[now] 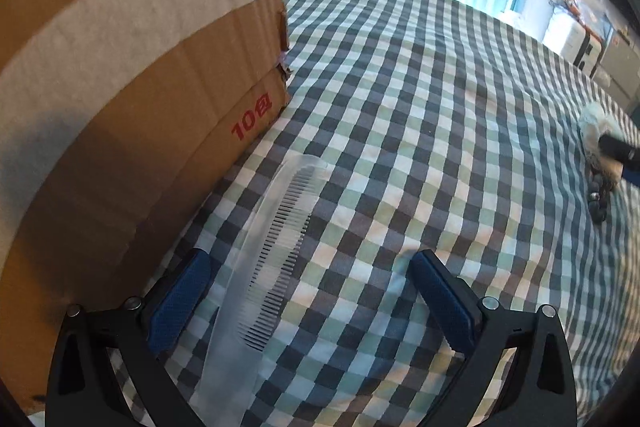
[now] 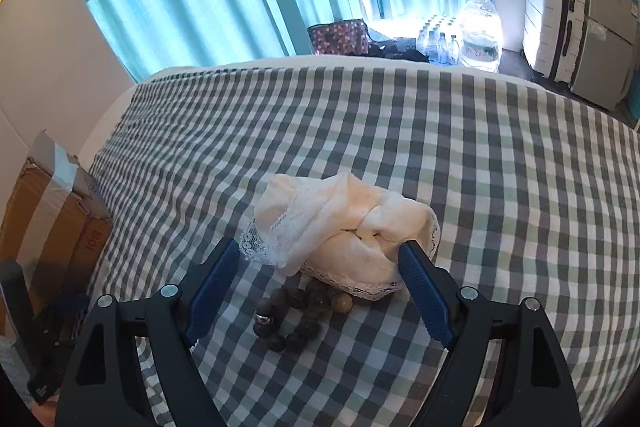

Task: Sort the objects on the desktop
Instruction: 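Grasp the clear thin strip with the left tool while the right tool grasps the white lace cloth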

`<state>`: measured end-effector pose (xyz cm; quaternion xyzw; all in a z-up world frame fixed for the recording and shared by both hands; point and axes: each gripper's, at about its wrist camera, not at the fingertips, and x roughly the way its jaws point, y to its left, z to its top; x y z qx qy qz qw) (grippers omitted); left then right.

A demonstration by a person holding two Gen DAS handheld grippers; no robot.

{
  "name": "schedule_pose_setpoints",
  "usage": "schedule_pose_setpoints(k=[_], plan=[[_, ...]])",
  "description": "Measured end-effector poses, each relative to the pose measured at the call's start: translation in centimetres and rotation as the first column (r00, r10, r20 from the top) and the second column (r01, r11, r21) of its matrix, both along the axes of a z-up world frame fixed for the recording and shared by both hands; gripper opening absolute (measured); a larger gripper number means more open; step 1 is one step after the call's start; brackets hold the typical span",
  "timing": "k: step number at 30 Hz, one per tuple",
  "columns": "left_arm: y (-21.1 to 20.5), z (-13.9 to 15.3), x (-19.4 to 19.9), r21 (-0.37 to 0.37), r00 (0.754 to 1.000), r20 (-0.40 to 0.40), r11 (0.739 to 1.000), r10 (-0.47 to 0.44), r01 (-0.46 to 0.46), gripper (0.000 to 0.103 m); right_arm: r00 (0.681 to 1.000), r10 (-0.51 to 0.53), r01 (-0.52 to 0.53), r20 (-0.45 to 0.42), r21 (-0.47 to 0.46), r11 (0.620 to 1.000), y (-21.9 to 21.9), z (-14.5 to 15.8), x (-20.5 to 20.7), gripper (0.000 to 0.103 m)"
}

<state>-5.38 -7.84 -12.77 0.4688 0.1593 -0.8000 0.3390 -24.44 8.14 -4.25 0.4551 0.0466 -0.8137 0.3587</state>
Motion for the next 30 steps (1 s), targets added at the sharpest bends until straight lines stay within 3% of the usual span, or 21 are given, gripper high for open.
schedule_pose_setpoints(k=[3,5,6,8,9,10,15,16,18,23,30], plan=[[-0.3,0.0,0.4,0.036,1.000,-0.020,0.999,0.007,-0.006,0.099,1.000,-0.012,0.013,-0.028,0.037,0.999,-0.2,-0.2,0.4,0.072],[-0.2,0.1,0.6,0.041,1.000,-0.031,0.999,-0.001,0.002,0.092,1.000,-0.016,0.016,-0.010,0.046,0.999,-0.1,-0.2,0.3,0.052],[-0.2,0.3,0.7,0.040,0.999,-0.034,0.999,-0.008,0.010,0.085,1.000,-0.020,0.020,-0.002,0.042,0.999,0.1,0.0,0.2,0.050],[0.1,0.7,0.8,0.039,0.998,-0.048,0.999,-0.027,0.029,0.066,1.000,-0.029,0.029,0.004,0.024,0.999,0.5,0.2,0.0,0.049],[0.4,0.9,0.8,0.032,0.997,-0.055,0.998,-0.048,0.050,0.046,0.999,-0.033,0.032,0.008,0.016,0.999,0.6,0.3,0.0,0.049],[0.8,1.2,0.7,0.012,0.997,-0.047,0.998,-0.069,0.069,0.033,0.999,-0.037,0.037,0.009,0.012,0.999,0.8,0.5,-0.1,0.048],[1.5,1.4,1.2,0.009,0.995,-0.030,0.996,-0.091,0.092,0.027,0.999,-0.042,0.042,0.010,-0.014,0.999,1.1,1.3,-0.3,0.043],[1.5,1.5,1.4,0.025,0.996,-0.036,0.996,-0.083,0.084,0.015,0.999,-0.043,0.043,0.013,-0.020,0.999,1.0,1.5,-0.3,0.041],[1.4,1.9,1.8,0.069,0.996,-0.052,0.995,-0.066,0.070,0.009,0.999,-0.043,0.044,0.020,-0.042,0.998,1.2,1.8,-0.3,0.037],[2.0,2.1,2.5,0.064,0.997,-0.038,0.995,-0.070,0.072,0.004,0.999,-0.030,0.033,0.032,-0.089,0.995,1.7,2.7,-0.2,0.007],[2.1,2.6,3.1,0.067,0.997,-0.033,0.996,-0.064,0.066,0.003,0.999,-0.040,0.044,0.038,-0.129,0.991,2.2,3.9,0.1,0.007]])
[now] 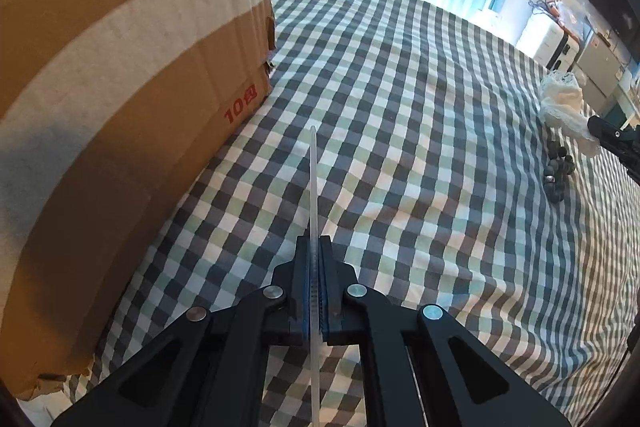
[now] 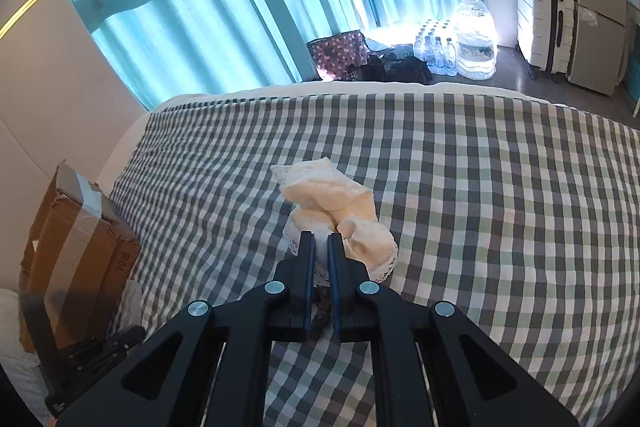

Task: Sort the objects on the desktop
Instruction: 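Grasp the clear thin strip with the left tool while the right tool grasps the white lace cloth, then carry the clear strip and lace cloth to the box and open both tools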

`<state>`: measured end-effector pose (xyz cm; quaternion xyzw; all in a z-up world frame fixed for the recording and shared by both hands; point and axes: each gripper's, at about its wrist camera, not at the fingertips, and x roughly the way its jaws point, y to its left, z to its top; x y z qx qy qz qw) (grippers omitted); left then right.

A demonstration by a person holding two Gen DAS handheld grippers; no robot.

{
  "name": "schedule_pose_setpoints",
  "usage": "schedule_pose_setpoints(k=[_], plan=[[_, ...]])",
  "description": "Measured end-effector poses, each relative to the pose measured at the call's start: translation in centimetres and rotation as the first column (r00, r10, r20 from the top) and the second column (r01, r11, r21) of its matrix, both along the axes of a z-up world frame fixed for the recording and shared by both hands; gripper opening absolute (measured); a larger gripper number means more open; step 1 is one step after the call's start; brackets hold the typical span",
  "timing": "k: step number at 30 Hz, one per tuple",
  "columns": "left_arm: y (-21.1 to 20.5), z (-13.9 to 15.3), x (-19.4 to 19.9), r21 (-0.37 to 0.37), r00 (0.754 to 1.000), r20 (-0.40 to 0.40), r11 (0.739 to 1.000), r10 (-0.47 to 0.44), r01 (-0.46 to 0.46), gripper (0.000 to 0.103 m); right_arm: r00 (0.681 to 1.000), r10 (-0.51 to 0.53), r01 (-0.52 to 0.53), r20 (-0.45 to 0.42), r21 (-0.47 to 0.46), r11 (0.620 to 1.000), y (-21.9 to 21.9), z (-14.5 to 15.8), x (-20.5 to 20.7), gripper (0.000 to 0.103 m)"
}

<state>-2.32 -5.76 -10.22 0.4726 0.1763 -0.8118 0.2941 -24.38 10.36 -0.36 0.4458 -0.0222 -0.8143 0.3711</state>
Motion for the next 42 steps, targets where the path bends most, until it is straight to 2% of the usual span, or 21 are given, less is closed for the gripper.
schedule_pose_setpoints(k=[8,11,16,18,20,22,26,28,29,30,31,33,36,42], plan=[[2.2,2.0,-0.2,-0.021,0.997,-0.055,0.998,-0.056,0.055,0.003,1.000,-0.010,0.009,-0.009,-0.038,0.999,0.7,0.8,0.2,0.007],[2.4,2.0,-0.8,-0.039,0.996,-0.029,0.996,-0.082,0.081,0.003,1.000,-0.001,0.000,-0.021,-0.036,0.999,0.7,1.3,0.5,0.007],[0.7,0.7,-0.6,0.011,0.997,-0.001,0.997,-0.072,0.072,0.003,1.000,-0.003,0.003,-0.030,0.002,1.000,-0.1,0.7,0.5,0.008],[0.5,-0.1,0.6,0.035,0.998,0.010,0.997,-0.066,0.065,0.003,1.000,-0.005,0.005,0.007,0.029,1.000,-0.4,-0.2,0.0,0.018],[0.2,-0.2,0.7,0.045,0.998,-0.003,0.997,-0.064,0.064,0.003,0.999,-0.047,0.046,0.021,0.045,0.998,-0.3,-0.8,-0.5,0.059],[-0.1,-0.2,0.6,0.043,0.998,-0.008,0.997,-0.068,0.069,0.003,0.997,-0.071,0.071,0.005,0.036,0.997,-0.2,-1.1,-0.7,0.066],[-0.5,-0.3,0.6,0.036,0.997,-0.033,0.997,-0.072,0.074,0.003,0.996,-0.076,0.078,-0.036,0.067,0.995,-0.8,-1.9,-1.0,0.066],[-0.7,-0.2,1.0,0.033,0.996,-0.044,0.997,-0.073,0.074,0.003,0.996,-0.079,0.082,-0.034,0.107,0.991,-1.3,-2.9,-1.2,0.066],[-0.8,-0.2,1.0,0.030,0.996,-0.046,0.997,-0.075,0.077,0.003,0.996,-0.083,0.087,-0.035,0.128,0.988,-1.5,-3.3,-1.2,0.059],[-0.8,-0.1,1.1,0.024,0.996,-0.046,0.996,-0.079,0.080,0.003,0.995,-0.084,0.091,-0.051,0.142,0.986,-1.5,-3.5,-1.1,0.039],[-0.8,-0.1,1.0,0.018,0.996,-0.046,0.996,-0.081,0.082,0.003,0.994,-0.084,0.094,-0.066,0.156,0.983,-1.5,-3.5,-1.2,0.006],[-1.1,-0.2,-0.6,0.008,0.995,-0.049,0.996,-0.086,0.086,0.003,0.993,-0.075,0.088,-0.088,0.160,0.983,-1.4,-3.2,-1.1,0.007],[-0.9,0.0,-0.7,-0.012,0.994,-0.057,0.996,-0.094,0.093,0.003,0.992,-0.092,0.102,-0.087,0.116,0.988,-0.8,-2.2,-1.0,0.007],[-1.5,2.3,-0.3,0.010,0.987,-0.147,0.998,-0.068,0.070,0.003,0.991,-0.100,0.103,-0.087,0.023,0.994,0.1,0.6,-0.5,0.007]])
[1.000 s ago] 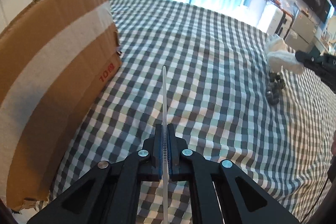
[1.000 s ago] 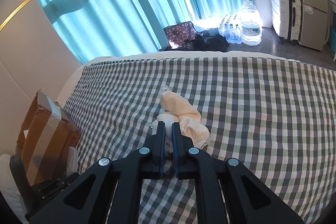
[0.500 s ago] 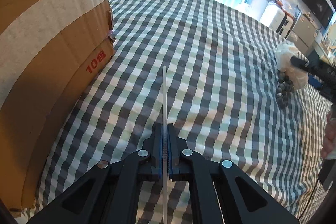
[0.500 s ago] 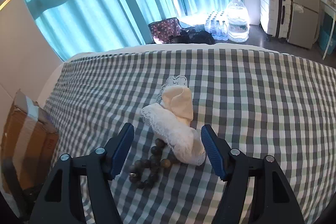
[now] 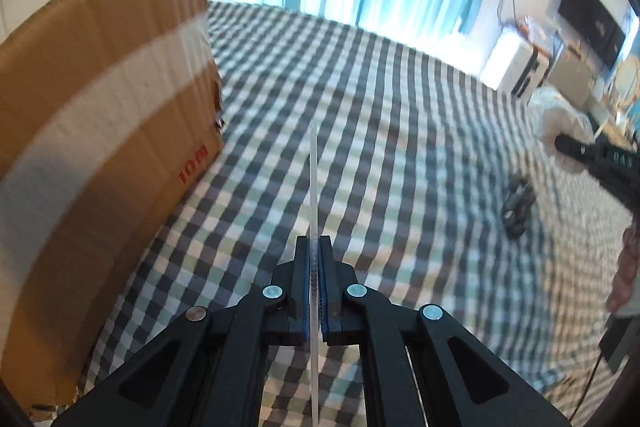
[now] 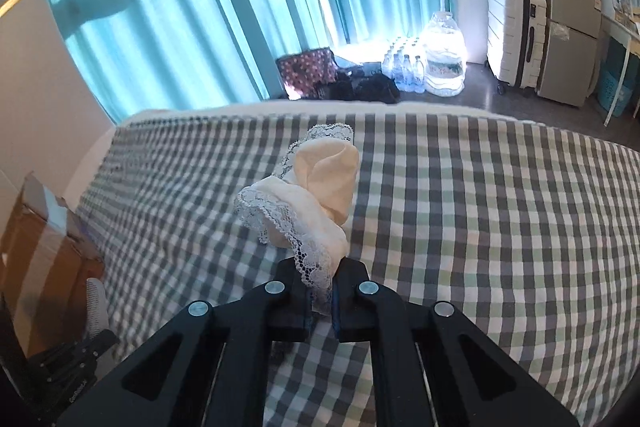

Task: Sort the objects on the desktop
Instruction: 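Carry the clear strip and lace cloth to the box and open both tools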

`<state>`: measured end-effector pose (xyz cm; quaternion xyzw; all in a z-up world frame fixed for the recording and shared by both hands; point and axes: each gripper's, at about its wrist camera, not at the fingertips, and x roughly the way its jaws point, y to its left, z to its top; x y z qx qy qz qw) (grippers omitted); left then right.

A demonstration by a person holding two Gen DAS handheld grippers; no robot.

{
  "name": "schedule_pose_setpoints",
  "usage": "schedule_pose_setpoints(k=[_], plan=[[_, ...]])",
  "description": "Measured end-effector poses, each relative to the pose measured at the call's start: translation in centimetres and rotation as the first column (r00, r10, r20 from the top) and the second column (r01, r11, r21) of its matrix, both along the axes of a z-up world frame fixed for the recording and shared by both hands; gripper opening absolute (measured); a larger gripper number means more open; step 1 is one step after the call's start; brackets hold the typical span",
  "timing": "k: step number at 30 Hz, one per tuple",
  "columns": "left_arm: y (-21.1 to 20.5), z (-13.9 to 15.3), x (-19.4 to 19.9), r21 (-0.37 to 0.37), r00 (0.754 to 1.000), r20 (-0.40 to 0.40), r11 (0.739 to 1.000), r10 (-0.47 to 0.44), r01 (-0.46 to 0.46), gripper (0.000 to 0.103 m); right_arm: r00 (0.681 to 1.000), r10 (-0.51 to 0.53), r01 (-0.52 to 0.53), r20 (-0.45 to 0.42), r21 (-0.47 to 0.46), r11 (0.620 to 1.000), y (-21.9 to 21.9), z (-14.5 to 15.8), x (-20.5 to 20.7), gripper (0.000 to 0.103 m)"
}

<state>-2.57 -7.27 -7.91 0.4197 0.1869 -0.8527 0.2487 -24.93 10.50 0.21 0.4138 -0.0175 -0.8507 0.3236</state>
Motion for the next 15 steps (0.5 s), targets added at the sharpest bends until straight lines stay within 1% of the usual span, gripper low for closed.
schedule_pose_setpoints(k=[2,5,8,11,12,15], plan=[[-0.3,0.8,-0.4,0.013,1.000,-0.030,1.000,0.009,-0.008,0.003,1.000,0.009,-0.010,-0.008,-0.031,0.999,0.1,1.0,0.5,0.007],[-0.8,2.5,-0.3,0.009,0.997,-0.069,1.000,0.021,-0.020,0.003,0.999,0.039,-0.041,-0.029,-0.063,0.997,-0.3,2.5,1.6,0.007],[-0.5,4.8,0.4,-0.005,0.991,-0.131,0.999,0.039,-0.040,0.003,0.995,0.083,-0.087,-0.053,-0.094,0.992,-0.7,3.9,3.1,0.007],[-0.2,8.2,1.4,-0.041,0.978,-0.204,0.998,0.047,-0.056,0.003,0.988,0.129,-0.138,-0.084,-0.100,0.985,-1.7,5.2,5.1,0.007],[0.4,9.3,0.7,-0.048,0.973,-0.227,0.997,0.049,-0.062,0.003,0.984,0.153,-0.162,-0.092,-0.101,0.982,-2.1,5.6,5.9,0.007],[-0.8,12.1,2.3,-0.051,0.955,-0.288,0.995,0.066,-0.085,0.003,0.970,0.204,-0.216,-0.132,-0.087,0.972,-3.4,7.0,8.0,0.007]])
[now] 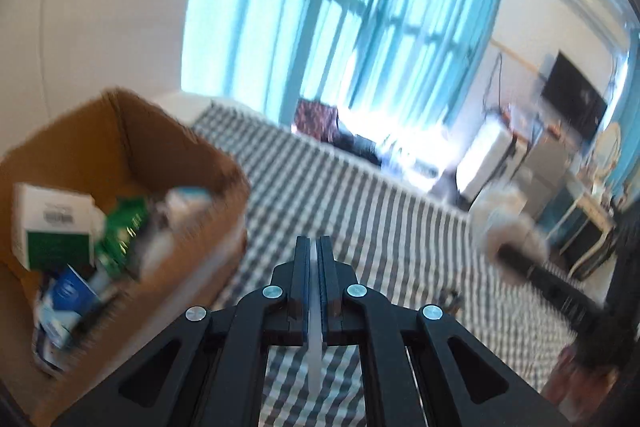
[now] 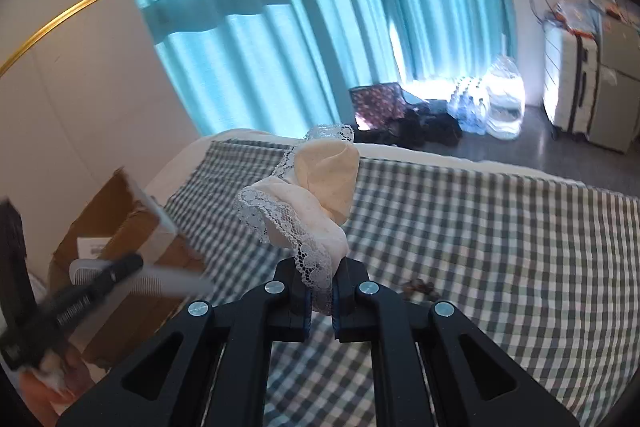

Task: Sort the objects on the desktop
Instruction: 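Carry the clear strip and lace cloth to the box and open both tools, then move the left tool to the dark bead bracelet and grasp it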

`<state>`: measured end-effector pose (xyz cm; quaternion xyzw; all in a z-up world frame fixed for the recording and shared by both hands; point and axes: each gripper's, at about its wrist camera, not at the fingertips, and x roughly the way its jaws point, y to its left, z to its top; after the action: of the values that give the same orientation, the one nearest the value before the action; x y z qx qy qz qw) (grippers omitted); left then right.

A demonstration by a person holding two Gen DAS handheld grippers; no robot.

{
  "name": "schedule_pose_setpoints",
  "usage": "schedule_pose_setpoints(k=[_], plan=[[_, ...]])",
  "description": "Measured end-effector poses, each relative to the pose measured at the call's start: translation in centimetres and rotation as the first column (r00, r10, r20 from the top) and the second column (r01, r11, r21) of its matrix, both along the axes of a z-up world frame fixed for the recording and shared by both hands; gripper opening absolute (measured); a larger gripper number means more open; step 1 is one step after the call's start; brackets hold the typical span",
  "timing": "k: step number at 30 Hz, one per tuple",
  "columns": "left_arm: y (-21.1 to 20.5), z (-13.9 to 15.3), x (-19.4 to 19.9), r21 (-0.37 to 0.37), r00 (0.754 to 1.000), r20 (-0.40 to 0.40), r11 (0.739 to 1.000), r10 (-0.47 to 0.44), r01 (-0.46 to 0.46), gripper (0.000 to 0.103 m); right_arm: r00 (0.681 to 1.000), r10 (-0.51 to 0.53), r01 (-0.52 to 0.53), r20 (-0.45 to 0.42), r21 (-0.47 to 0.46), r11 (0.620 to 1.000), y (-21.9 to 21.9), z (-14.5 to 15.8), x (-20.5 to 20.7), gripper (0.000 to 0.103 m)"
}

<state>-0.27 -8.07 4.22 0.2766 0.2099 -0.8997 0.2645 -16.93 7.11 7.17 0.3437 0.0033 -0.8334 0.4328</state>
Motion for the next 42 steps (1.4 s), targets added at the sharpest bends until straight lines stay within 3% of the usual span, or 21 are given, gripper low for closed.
schedule_pose_setpoints(k=[7,13,16,18,20,25,26,27,28,29,30,32,34,42], plan=[[-3.6,4.2,3.1,-0.073,0.992,-0.058,0.991,0.112,-0.116,0.003,0.988,0.114,-0.110,-0.105,0.039,0.993,-4.5,3.1,4.9,0.007],[-7.3,5.2,7.1,-0.019,0.980,-0.109,0.985,0.167,-0.170,0.007,0.948,0.256,-0.242,-0.189,0.097,0.965,-11.0,5.4,10.1,0.007],[-8.8,5.6,8.9,-0.028,0.971,-0.129,0.978,0.204,-0.209,0.007,0.936,0.306,-0.294,-0.172,0.093,0.951,-14.4,5.7,11.5,0.007],[-9.6,5.0,9.7,-0.029,0.965,-0.131,0.972,0.228,-0.234,0.007,0.933,0.325,-0.314,-0.152,0.090,0.945,-16.4,5.4,12.6,0.007],[-11.3,4.1,10.4,0.019,0.967,-0.117,0.974,0.227,-0.227,0.007,0.933,0.338,-0.329,-0.124,0.085,0.940,-18.3,5.1,13.3,0.008],[-14.7,-0.3,10.0,0.108,0.972,0.015,0.966,0.234,-0.235,0.009,0.945,0.327,-0.323,-0.029,0.085,0.942,-21.9,3.7,13.7,0.012],[-15.2,-0.9,10.0,0.141,0.973,0.023,0.963,0.230,-0.230,0.009,0.946,0.324,-0.321,-0.015,0.103,0.941,-22.4,3.4,13.7,0.023],[-15.4,-1.1,10.1,0.158,0.973,0.025,0.961,0.228,-0.229,0.012,0.948,0.318,-0.315,-0.009,0.124,0.941,-22.8,3.3,13.8,0.034],[-15.6,-1.0,10.2,0.163,0.971,0.023,0.958,0.236,-0.237,0.030,0.954,0.298,-0.292,-0.020,0.145,0.945,-22.9,3.4,13.9,0.060],[-15.6,-0.8,10.4,0.161,0.970,0.021,0.957,0.242,-0.242,0.044,0.960,0.277,-0.268,-0.043,0.152,0.951,-22.7,3.6,14.1,0.075],[-15.5,-0.6,10.6,0.143,0.963,0.024,0.952,0.268,-0.269,0.061,0.962,0.261,-0.247,-0.081,0.148,0.958,-22.3,4.0,14.2,0.075],[-15.3,-0.2,10.9,0.097,0.954,0.017,0.949,0.299,-0.300,0.065,0.960,0.244,-0.225,-0.133,0.145,0.963,-21.4,4.8,14.2,0.075],[-14.7,0.1,10.8,0.068,0.954,0.029,0.951,0.300,-0.301,0.077,0.960,0.216,-0.186,-0.178,0.173,0.967,-20.1,5.2,14.0,0.075],[-11.1,0.6,8.5,0.001,0.973,0.058,0.974,0.225,-0.225,0.089,0.981,0.077,-0.033,-0.178,0.239,0.970,-10.4,4.3,9.8,0.075]])
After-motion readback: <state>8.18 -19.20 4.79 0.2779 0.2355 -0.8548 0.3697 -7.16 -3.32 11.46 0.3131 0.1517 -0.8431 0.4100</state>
